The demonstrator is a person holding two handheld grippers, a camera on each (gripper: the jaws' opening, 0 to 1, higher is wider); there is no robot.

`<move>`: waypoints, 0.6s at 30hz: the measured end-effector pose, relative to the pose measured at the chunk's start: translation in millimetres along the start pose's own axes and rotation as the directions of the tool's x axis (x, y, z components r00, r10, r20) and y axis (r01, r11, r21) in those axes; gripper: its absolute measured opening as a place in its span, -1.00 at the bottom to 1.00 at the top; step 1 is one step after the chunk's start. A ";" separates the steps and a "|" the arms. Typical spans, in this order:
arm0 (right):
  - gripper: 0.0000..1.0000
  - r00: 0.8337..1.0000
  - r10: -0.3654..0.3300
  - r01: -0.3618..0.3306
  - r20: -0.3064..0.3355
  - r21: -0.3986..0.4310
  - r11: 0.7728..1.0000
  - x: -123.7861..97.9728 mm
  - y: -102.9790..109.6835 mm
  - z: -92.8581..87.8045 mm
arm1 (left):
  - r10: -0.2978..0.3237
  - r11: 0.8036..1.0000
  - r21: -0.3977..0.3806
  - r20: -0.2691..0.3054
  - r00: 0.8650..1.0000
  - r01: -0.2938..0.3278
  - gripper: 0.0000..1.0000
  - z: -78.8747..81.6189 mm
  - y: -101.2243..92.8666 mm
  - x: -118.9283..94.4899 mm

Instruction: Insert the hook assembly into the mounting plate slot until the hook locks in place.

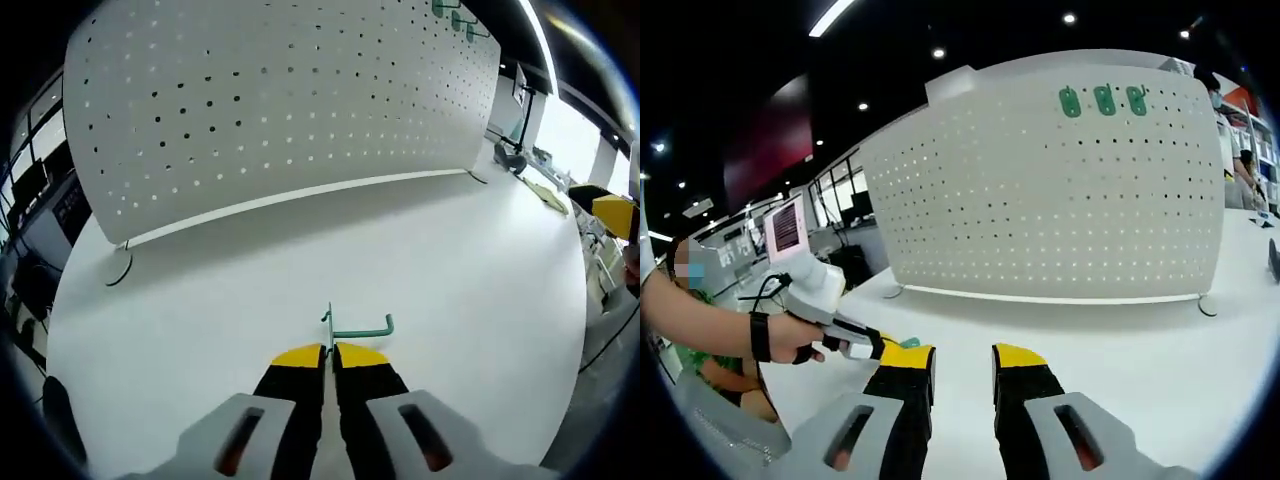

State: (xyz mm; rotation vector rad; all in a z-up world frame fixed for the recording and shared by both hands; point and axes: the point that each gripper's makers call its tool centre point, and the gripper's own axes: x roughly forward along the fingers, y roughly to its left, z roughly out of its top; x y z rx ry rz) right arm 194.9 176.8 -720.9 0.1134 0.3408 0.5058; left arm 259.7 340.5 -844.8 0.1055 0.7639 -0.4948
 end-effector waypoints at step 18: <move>-0.57 1.000 0.023 -0.023 0.006 0.011 1.000 -1.8 14.9 -0.1 | -0.069 0.996 -0.044 0.128 0.989 0.075 -0.93 13.1 -37.8 -31.8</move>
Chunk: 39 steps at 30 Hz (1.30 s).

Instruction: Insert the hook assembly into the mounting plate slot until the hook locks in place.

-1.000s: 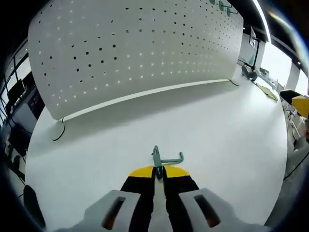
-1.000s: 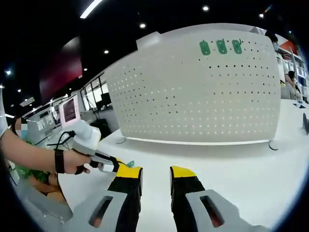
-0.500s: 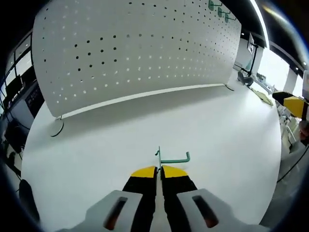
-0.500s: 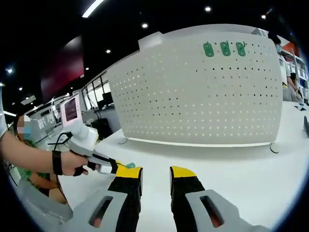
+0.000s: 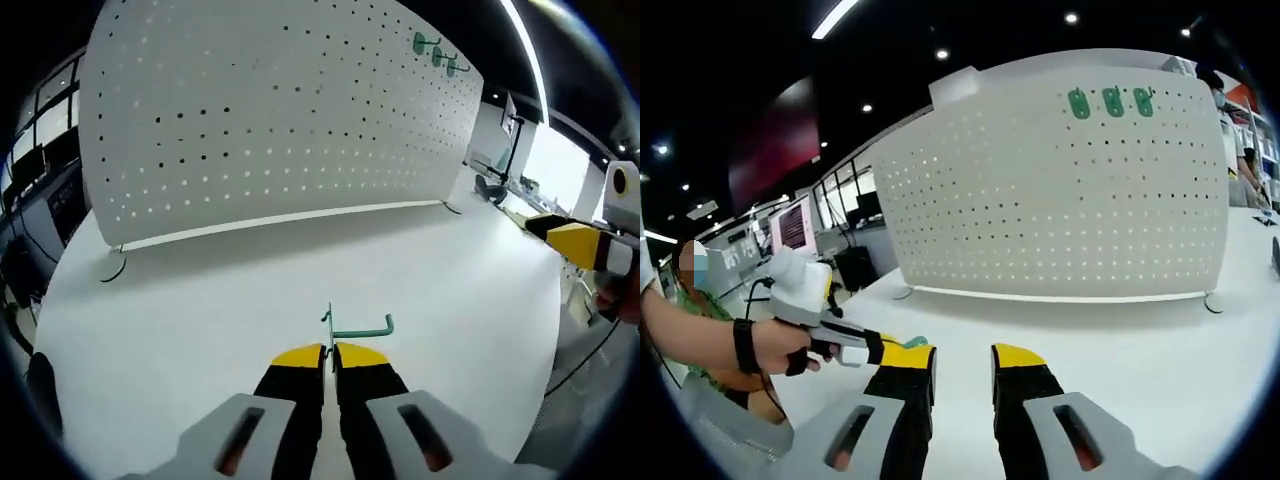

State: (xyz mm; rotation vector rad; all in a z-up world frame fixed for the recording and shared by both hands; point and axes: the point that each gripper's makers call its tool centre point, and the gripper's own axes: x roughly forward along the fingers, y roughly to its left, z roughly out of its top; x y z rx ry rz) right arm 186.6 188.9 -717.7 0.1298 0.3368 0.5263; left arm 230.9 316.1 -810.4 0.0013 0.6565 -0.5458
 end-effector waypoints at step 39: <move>-0.69 0.983 0.181 -0.181 0.000 0.054 0.982 -3.1 70.1 7.2 | -0.167 0.985 0.013 0.321 0.932 0.172 -0.93 46.3 -73.5 -82.8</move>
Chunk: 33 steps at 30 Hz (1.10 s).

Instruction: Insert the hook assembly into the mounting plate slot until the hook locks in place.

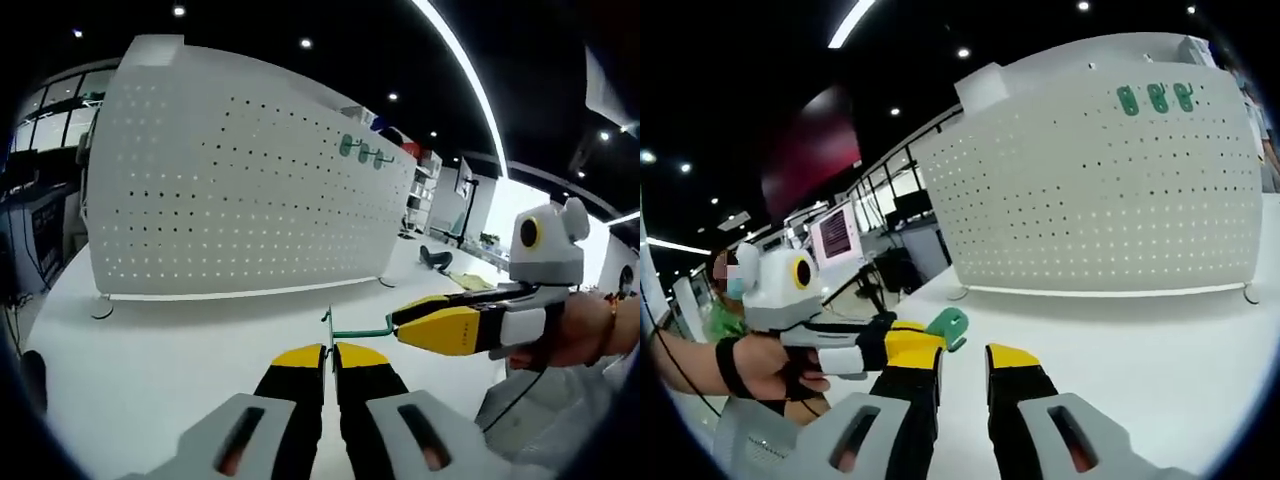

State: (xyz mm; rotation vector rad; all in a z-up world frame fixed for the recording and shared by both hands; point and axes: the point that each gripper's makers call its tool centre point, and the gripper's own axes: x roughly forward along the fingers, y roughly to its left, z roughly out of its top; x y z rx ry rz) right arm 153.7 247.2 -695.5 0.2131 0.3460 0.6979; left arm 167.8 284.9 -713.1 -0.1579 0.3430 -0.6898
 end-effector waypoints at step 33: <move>-0.96 0.978 0.179 -0.208 0.108 0.413 0.887 -16.9 42.4 16.1 | -0.109 0.976 0.206 0.202 0.973 0.066 -0.93 33.0 -40.2 -34.9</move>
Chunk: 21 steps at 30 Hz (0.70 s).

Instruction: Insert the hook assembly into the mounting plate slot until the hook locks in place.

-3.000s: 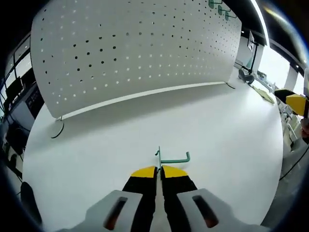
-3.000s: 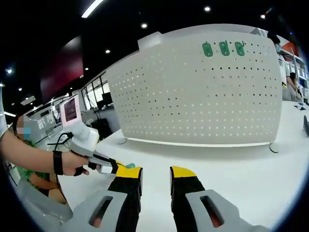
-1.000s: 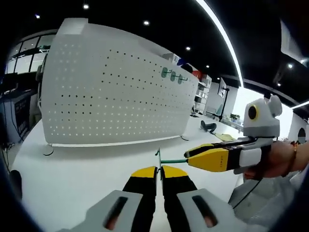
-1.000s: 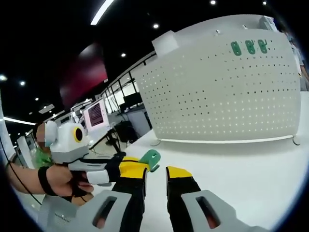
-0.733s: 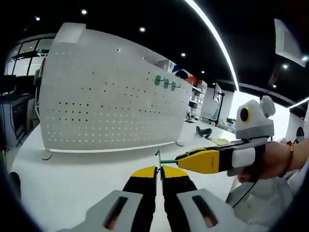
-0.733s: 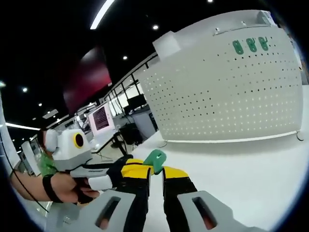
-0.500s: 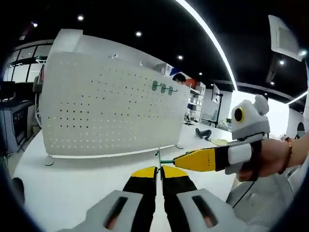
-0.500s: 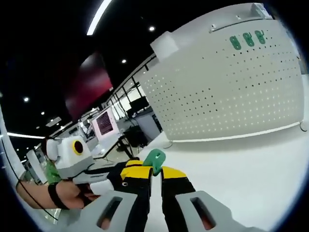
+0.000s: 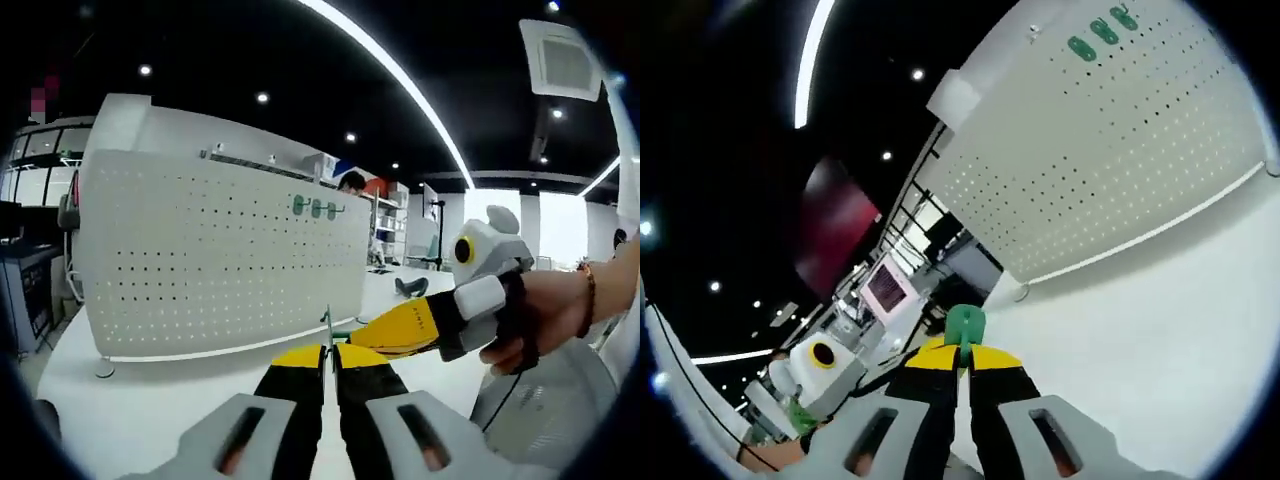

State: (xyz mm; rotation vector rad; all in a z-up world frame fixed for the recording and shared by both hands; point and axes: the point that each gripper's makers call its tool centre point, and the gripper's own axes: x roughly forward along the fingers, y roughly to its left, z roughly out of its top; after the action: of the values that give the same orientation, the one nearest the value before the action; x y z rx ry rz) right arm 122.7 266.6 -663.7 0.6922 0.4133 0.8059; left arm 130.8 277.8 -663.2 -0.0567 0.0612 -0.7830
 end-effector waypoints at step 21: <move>-0.99 0.990 -0.135 0.137 0.028 -0.181 0.974 4.8 -13.1 18.8 | 0.034 0.999 -0.016 -0.041 0.999 -0.035 -0.57 0.0 12.1 -15.4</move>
State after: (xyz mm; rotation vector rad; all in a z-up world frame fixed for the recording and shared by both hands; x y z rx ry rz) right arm 143.5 256.2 -659.9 0.4934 0.3631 0.6981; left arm 128.4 297.3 -663.5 -0.0554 0.1075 -0.7491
